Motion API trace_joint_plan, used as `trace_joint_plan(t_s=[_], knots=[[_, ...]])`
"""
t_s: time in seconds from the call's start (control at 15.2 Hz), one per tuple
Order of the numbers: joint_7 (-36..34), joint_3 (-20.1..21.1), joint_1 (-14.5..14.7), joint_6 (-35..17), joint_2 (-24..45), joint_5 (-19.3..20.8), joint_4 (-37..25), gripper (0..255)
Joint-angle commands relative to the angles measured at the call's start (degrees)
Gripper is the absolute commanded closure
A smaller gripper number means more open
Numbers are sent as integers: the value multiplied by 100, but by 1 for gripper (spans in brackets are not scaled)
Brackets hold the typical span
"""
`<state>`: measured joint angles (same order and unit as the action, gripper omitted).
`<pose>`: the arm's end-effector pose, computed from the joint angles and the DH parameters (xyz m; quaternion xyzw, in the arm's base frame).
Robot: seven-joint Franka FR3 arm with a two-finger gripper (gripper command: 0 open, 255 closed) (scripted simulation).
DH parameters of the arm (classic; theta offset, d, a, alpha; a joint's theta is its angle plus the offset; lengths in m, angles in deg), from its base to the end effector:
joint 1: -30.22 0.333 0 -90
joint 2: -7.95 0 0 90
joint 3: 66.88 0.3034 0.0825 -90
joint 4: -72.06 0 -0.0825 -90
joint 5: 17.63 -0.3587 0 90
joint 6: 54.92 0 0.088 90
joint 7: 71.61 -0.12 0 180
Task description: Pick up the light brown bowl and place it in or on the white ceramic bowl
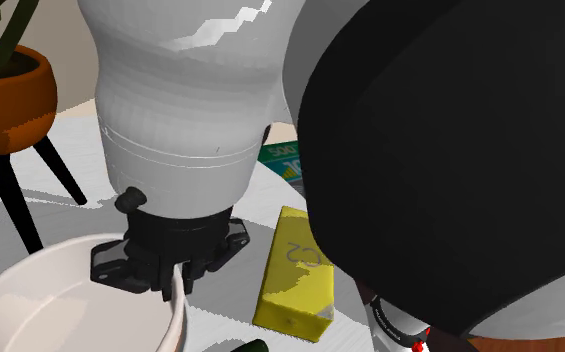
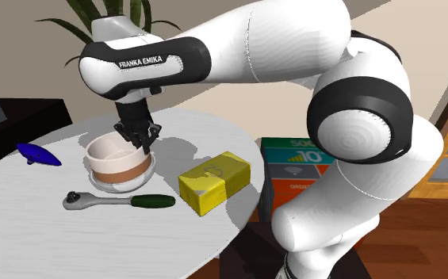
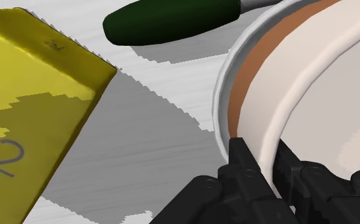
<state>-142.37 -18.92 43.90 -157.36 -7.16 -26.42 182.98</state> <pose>0.1902 0.4516 0.5379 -0.9944 0.1019 -0.0272 0.0062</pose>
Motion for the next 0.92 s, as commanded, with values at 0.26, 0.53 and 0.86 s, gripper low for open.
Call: trace_joint_plan(t_s=[0.26, 0.53, 0.86], knots=[[-11, 19, -2, -75, 19, 10, 52, 255], [-13, 20, -2, -74, 21, 11, 50, 0], [-14, -1, -8, 117, 15, 16, -137, 0]])
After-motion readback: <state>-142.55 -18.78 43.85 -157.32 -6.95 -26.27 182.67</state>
